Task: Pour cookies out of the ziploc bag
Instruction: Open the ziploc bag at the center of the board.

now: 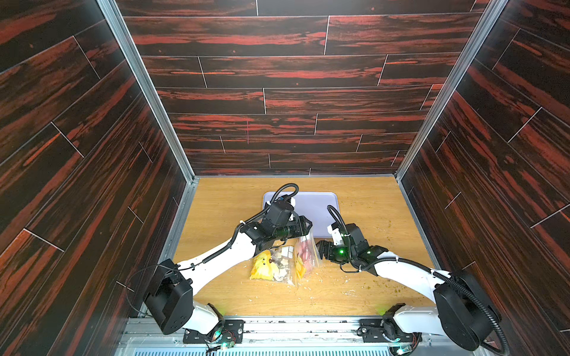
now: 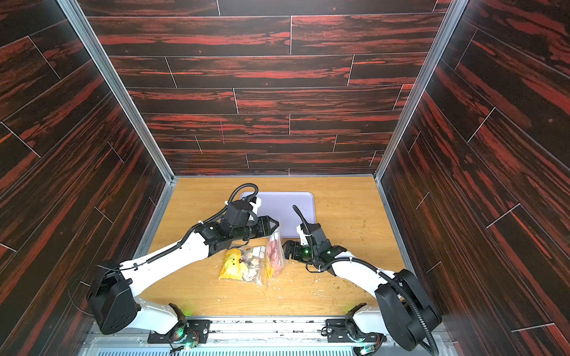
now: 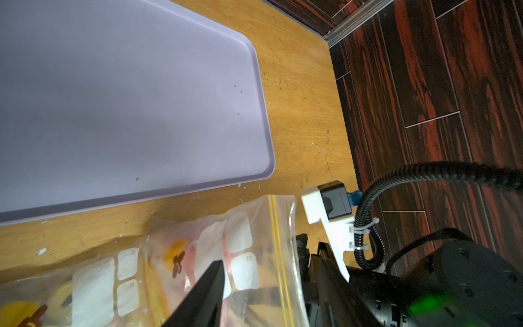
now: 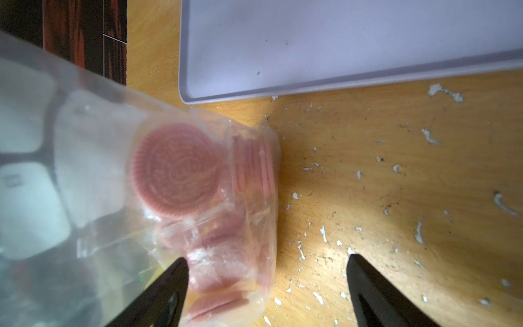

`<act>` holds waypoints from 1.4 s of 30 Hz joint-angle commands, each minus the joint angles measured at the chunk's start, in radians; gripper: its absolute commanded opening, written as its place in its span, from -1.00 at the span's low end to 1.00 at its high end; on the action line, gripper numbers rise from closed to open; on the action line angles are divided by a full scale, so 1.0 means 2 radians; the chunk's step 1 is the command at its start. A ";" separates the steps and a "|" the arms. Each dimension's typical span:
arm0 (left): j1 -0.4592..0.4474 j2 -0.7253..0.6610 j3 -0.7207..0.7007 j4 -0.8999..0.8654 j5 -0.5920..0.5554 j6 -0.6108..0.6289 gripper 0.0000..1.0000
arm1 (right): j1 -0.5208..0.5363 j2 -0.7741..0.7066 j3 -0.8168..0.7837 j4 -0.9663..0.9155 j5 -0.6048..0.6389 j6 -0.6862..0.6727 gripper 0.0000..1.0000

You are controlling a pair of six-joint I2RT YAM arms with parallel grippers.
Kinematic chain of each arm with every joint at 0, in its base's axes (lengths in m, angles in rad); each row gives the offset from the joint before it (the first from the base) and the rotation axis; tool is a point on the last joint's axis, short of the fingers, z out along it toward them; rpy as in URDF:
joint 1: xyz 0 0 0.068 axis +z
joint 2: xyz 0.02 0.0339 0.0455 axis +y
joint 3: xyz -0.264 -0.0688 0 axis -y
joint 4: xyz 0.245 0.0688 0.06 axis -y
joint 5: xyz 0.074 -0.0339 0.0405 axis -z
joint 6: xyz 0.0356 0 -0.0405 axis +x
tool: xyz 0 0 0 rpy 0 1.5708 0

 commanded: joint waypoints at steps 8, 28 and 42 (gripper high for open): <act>0.005 0.008 -0.003 0.004 -0.002 0.000 0.10 | 0.008 0.015 0.011 -0.004 0.005 0.005 0.80; 0.010 -0.004 -0.022 0.010 0.031 -0.010 -0.01 | 0.022 0.018 0.026 -0.022 0.010 0.000 0.79; 0.019 -0.039 0.001 -0.056 0.027 0.022 0.09 | 0.046 -0.001 0.035 -0.058 0.035 -0.002 0.79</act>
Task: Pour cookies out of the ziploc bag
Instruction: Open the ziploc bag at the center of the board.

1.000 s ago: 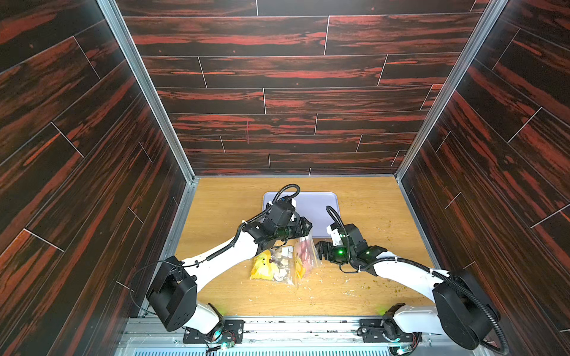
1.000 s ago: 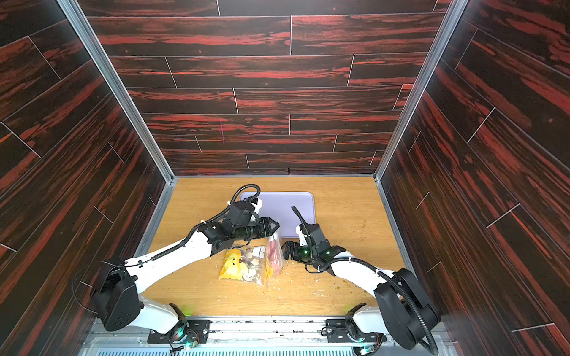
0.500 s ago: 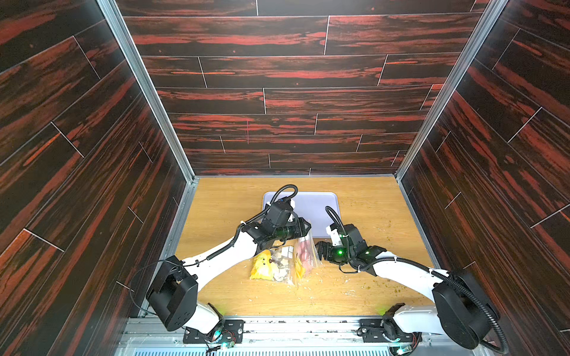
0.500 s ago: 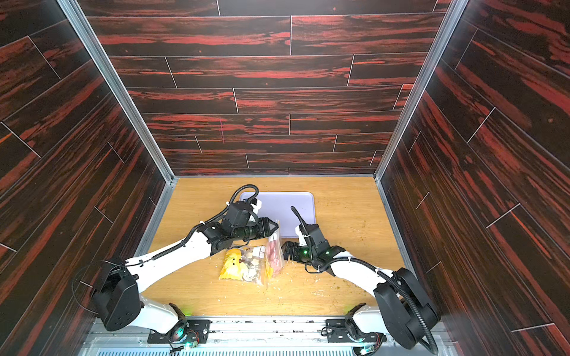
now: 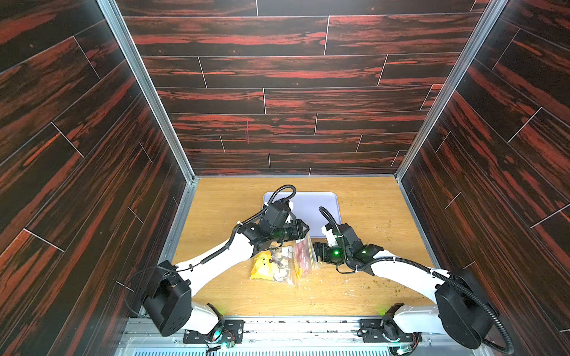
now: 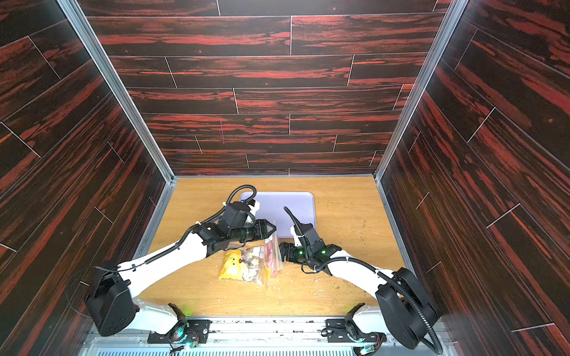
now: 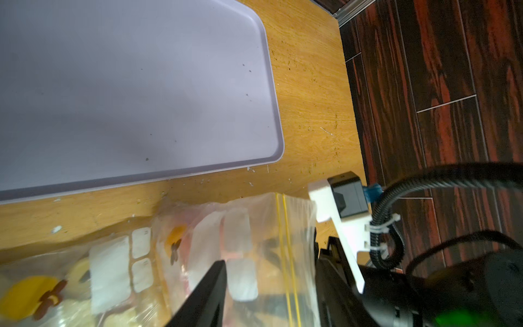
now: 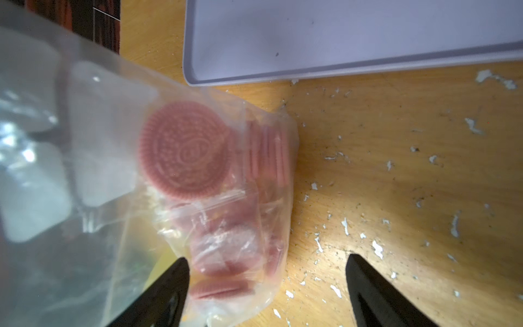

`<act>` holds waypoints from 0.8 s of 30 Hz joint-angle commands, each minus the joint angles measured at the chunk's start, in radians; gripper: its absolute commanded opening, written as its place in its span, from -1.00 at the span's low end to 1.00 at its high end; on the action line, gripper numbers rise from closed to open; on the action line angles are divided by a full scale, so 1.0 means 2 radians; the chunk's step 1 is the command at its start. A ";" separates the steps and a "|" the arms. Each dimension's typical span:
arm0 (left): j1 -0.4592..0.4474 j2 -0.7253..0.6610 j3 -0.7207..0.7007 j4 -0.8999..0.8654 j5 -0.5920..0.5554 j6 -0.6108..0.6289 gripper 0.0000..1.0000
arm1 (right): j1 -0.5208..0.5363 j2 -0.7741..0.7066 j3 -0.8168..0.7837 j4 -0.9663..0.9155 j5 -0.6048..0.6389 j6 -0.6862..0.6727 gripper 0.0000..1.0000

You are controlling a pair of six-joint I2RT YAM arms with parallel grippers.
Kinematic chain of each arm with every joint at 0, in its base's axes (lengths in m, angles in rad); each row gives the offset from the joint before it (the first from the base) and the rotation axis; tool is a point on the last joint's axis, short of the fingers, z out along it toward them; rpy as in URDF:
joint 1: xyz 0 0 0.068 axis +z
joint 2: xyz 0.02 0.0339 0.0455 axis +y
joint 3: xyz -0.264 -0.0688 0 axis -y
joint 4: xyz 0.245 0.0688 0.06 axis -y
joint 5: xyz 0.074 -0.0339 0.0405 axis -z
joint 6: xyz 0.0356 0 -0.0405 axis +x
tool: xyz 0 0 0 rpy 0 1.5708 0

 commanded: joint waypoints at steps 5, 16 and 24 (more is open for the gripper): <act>0.008 -0.028 0.022 -0.051 0.012 0.011 0.10 | 0.004 -0.007 0.010 -0.030 0.011 -0.009 0.78; -0.005 -0.047 -0.023 -0.049 0.059 -0.006 0.11 | 0.004 0.001 0.036 -0.045 -0.005 -0.005 0.78; -0.038 -0.072 -0.039 -0.052 0.050 -0.014 0.12 | 0.004 0.003 0.046 -0.058 -0.002 0.009 0.78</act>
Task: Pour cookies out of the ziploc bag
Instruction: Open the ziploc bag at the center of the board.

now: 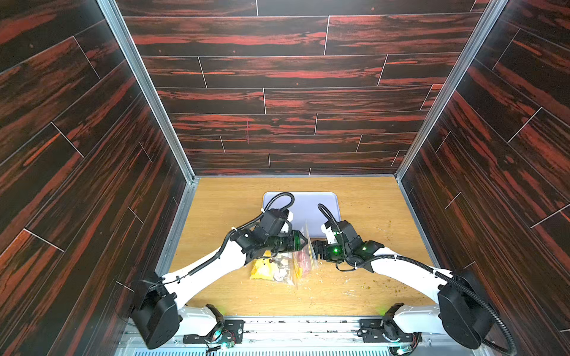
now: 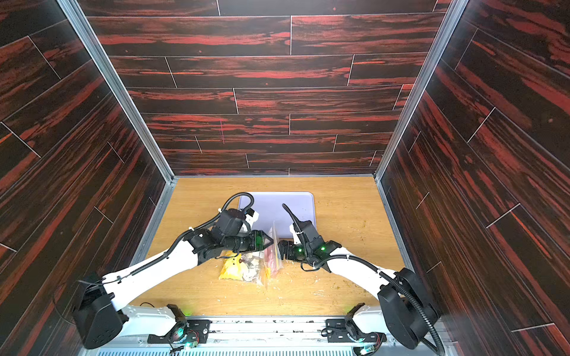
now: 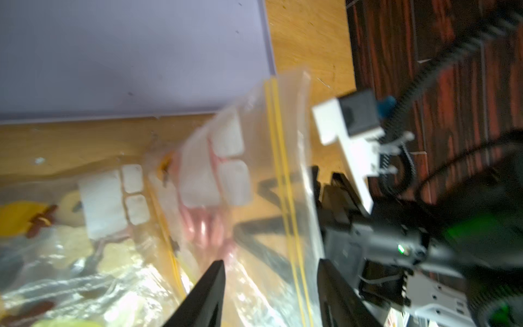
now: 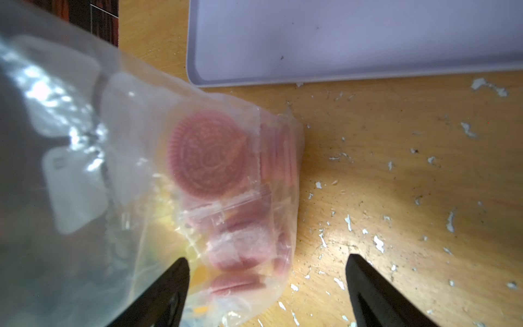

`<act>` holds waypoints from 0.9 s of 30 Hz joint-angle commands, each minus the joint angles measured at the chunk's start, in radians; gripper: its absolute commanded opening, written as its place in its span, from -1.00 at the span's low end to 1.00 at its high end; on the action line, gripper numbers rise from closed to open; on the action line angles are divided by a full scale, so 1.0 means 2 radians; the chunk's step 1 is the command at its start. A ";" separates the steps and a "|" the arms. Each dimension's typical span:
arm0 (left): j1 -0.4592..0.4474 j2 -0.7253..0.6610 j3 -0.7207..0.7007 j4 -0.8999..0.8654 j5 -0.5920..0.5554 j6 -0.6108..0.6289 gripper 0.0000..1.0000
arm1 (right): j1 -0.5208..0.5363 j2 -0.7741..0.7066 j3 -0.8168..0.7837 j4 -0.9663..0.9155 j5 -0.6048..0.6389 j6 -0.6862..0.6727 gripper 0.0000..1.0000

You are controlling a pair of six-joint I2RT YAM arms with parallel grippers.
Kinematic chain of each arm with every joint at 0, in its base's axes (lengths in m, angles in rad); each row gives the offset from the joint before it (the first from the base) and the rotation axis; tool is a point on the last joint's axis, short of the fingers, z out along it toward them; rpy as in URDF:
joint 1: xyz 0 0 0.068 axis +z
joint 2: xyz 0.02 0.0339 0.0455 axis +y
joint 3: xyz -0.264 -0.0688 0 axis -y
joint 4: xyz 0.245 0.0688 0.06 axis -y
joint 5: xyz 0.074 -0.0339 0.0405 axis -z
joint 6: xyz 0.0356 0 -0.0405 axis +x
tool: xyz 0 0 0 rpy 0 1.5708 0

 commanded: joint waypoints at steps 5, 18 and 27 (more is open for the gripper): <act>-0.025 -0.028 -0.024 0.015 -0.010 -0.029 0.09 | 0.004 0.006 0.016 -0.014 -0.002 0.014 0.77; -0.029 -0.015 -0.042 0.066 -0.006 -0.056 0.03 | 0.008 0.009 0.015 -0.010 -0.002 0.018 0.76; -0.032 -0.006 -0.042 0.070 -0.003 -0.060 -0.01 | 0.010 0.013 0.017 -0.008 -0.001 0.019 0.76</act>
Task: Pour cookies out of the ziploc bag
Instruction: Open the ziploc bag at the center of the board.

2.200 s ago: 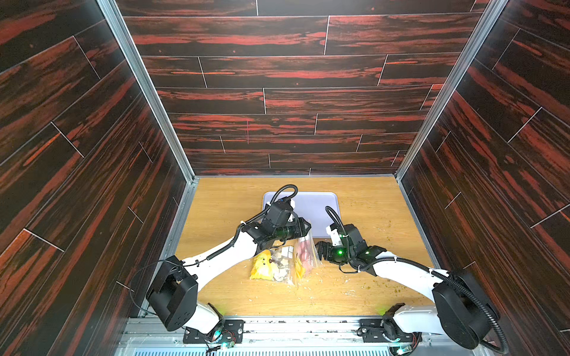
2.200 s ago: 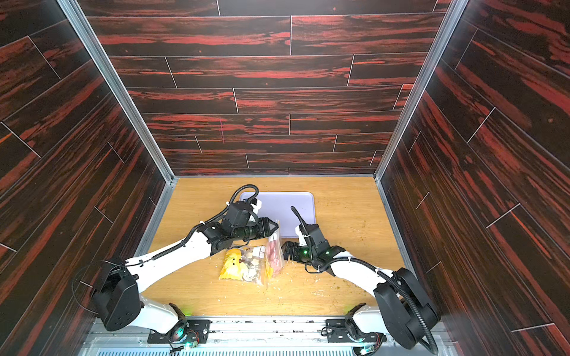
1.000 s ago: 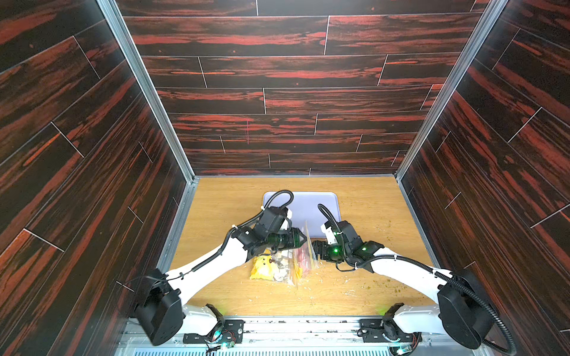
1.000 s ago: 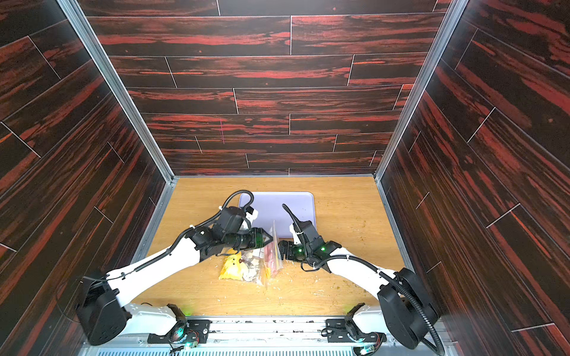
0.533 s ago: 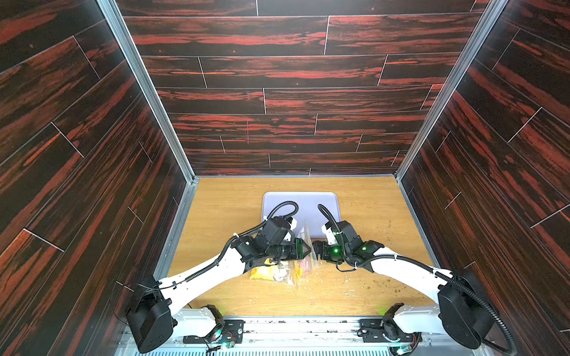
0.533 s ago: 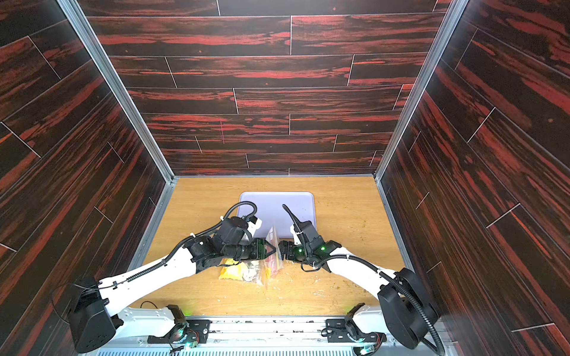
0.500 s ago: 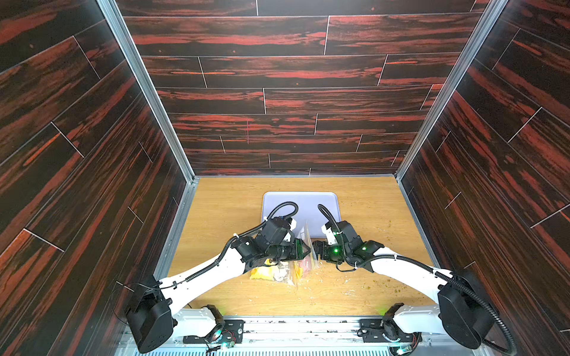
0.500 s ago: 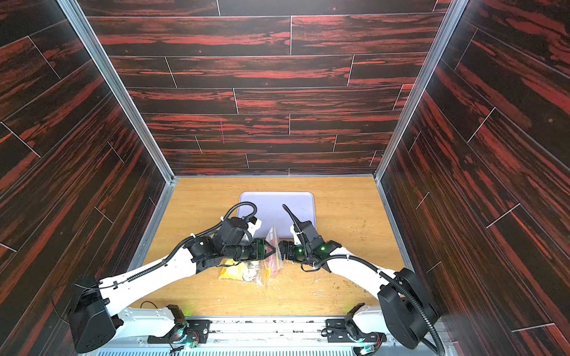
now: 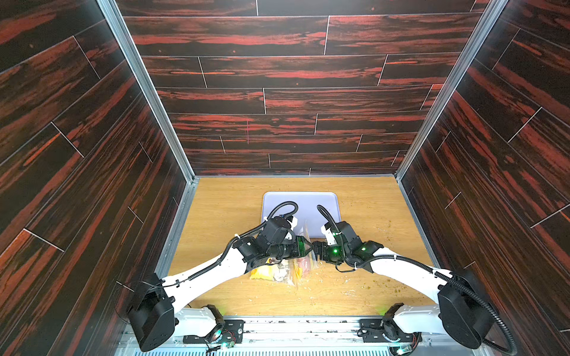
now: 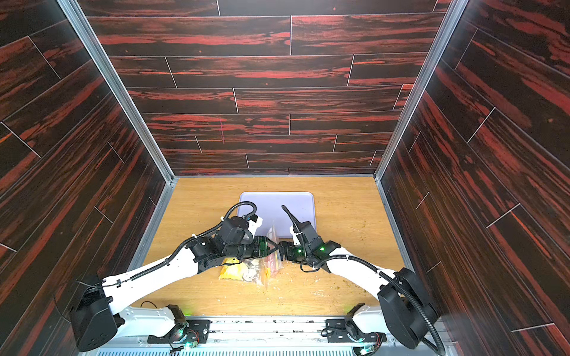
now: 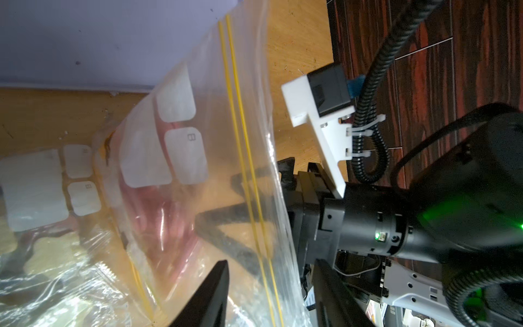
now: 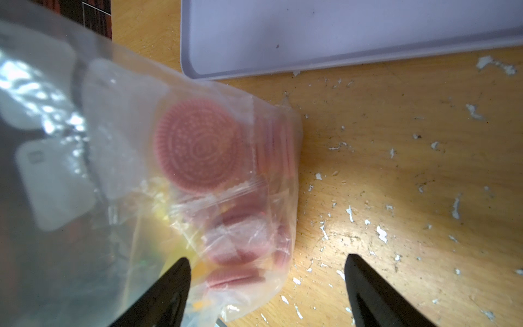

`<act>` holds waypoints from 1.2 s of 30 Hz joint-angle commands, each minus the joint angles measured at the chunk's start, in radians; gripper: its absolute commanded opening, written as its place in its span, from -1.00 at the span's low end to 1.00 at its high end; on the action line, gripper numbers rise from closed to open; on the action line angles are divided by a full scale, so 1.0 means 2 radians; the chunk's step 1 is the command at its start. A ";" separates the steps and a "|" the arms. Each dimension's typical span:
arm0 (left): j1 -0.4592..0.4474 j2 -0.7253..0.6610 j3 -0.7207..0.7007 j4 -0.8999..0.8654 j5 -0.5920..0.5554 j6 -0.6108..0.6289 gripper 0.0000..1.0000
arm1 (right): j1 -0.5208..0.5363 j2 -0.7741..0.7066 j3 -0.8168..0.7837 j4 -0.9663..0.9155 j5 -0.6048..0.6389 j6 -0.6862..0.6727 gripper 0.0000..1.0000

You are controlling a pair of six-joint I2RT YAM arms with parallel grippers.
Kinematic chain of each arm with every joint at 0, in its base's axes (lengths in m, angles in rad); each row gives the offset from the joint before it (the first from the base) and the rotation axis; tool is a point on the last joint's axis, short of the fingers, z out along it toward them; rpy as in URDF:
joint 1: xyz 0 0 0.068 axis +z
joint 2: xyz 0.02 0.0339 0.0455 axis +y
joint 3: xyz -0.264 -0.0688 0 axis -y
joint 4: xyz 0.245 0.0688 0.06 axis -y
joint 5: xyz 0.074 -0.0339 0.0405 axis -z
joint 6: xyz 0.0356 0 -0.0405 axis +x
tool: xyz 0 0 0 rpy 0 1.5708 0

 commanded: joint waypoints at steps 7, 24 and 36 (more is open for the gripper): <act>-0.006 -0.001 -0.010 0.013 0.004 -0.012 -0.09 | 0.004 0.015 0.017 -0.002 -0.003 0.006 0.76; -0.010 0.002 -0.023 0.028 -0.002 -0.018 -0.28 | 0.004 0.016 0.017 0.000 -0.003 0.008 0.76; -0.009 0.004 -0.022 0.030 -0.008 -0.014 -0.54 | 0.004 0.015 0.014 -0.001 -0.003 0.008 0.76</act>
